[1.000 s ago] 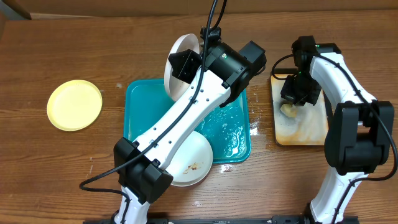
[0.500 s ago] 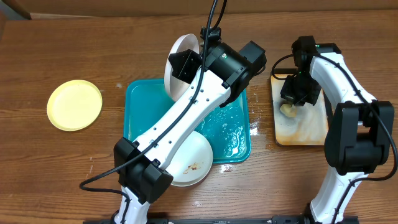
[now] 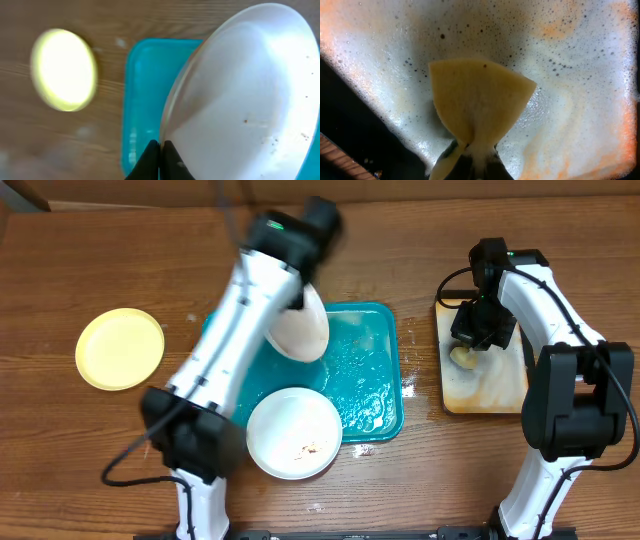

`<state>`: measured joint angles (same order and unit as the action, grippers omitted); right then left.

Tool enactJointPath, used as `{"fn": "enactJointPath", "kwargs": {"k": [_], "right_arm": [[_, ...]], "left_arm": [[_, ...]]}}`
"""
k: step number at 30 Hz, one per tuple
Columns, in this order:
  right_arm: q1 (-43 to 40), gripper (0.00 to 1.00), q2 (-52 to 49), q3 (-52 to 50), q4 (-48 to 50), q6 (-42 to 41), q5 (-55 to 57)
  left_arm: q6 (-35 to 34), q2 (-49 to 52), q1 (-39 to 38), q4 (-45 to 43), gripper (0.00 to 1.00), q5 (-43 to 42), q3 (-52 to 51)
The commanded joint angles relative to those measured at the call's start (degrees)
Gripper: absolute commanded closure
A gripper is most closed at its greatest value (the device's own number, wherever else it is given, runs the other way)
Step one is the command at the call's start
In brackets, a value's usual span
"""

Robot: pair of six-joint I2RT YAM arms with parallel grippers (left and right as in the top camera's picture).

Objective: Clean dirty plates on tray and stack at the side
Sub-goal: 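Lift the white plate off the teal tray with the left gripper, then carry the white plate left and lay it on the yellow plate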

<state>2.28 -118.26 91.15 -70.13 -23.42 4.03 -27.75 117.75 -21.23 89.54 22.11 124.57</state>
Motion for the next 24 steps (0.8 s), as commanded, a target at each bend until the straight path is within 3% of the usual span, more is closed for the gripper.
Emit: {"fn": "enactJointPath", "kwargs": {"k": [1, 9, 13, 20, 24], "right_arm": [[-0.1, 0.96, 0.4, -0.5, -0.1, 1.2, -0.4], [-0.1, 0.96, 0.4, -0.5, -0.3, 1.4, -0.7], [-0.1, 0.96, 0.4, -0.5, -0.8, 1.4, -0.8], [-0.1, 0.96, 0.4, -0.5, -1.3, 1.4, -1.1], [-0.1, 0.96, 0.4, -0.5, -1.5, 1.4, -1.2]], "left_arm": [[4.7, -4.3, 7.5, -1.5, 0.95, -18.2, 1.3], [12.2, -5.1, 29.4, -1.2, 0.95, -24.2, -1.2], [16.8, -6.6, 41.3, -5.1, 0.95, -32.0, -6.3], [20.6, -12.3, 61.1, -20.4, 0.95, -46.6, -28.3], [21.3, -14.4, 68.5, -30.4, 0.95, -52.7, -42.6]]}}
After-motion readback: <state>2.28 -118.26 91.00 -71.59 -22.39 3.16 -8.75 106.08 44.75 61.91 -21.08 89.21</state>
